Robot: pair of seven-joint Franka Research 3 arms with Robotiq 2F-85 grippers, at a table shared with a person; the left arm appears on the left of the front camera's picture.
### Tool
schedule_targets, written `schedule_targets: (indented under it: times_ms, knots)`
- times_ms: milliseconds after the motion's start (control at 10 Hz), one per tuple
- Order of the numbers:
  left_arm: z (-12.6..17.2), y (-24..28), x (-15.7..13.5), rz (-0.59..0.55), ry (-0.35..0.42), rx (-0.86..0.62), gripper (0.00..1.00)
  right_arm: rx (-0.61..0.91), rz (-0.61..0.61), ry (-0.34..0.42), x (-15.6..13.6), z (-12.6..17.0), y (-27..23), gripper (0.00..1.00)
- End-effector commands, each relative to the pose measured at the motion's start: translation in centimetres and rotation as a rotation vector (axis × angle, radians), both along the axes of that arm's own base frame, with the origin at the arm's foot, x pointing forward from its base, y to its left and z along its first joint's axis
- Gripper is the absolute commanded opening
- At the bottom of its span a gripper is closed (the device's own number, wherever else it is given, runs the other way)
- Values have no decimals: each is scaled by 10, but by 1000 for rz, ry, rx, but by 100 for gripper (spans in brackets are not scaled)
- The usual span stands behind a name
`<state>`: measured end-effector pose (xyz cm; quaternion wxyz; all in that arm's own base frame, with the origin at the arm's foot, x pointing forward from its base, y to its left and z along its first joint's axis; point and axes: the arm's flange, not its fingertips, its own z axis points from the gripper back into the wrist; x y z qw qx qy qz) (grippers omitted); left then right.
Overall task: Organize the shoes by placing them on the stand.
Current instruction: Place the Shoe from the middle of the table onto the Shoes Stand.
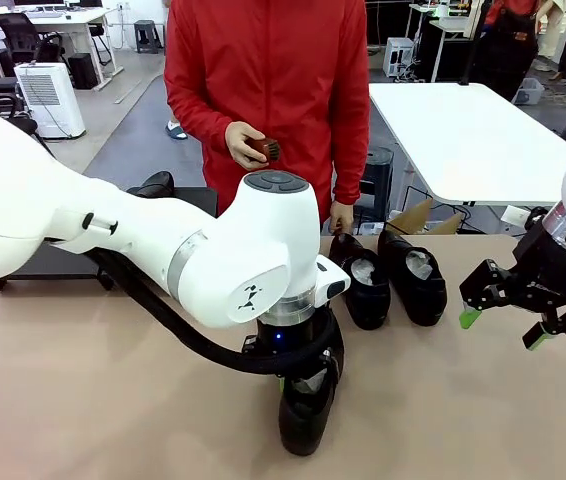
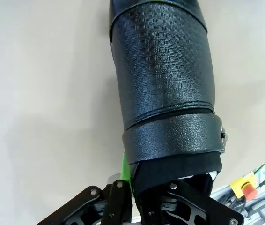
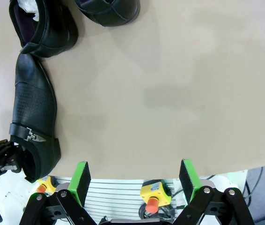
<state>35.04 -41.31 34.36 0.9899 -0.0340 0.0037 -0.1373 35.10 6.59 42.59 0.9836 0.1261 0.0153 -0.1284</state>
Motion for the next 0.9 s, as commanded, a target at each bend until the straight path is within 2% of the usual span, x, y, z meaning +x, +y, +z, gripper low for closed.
schedule_targets:
  times_ms: [0, 200, 300, 500, 700, 800]
  knots:
    - [26, 12, -2, 1, -27, -22, 0, 0, 16, -7, 0, 1, 0, 100]
    - [65, 38, -2, -17, -115, -80, 0, 0, 16, -7, 0, 1, 0, 100]
    - [90, 60, 7, -3, -213, -87, 0, 0, 16, -7, 0, 1, 0, 100]
    - [125, 103, 27, -4, -313, -81, 0, 0, 16, -7, 0, 1, 0, 100]
    - [157, 144, 47, 45, -436, -61, 0, 0, 16, -7, 0, 1, 0, 100]
    - [166, 163, 62, 64, -448, -73, 0, 0, 16, -7, 0, 1, 0, 100]
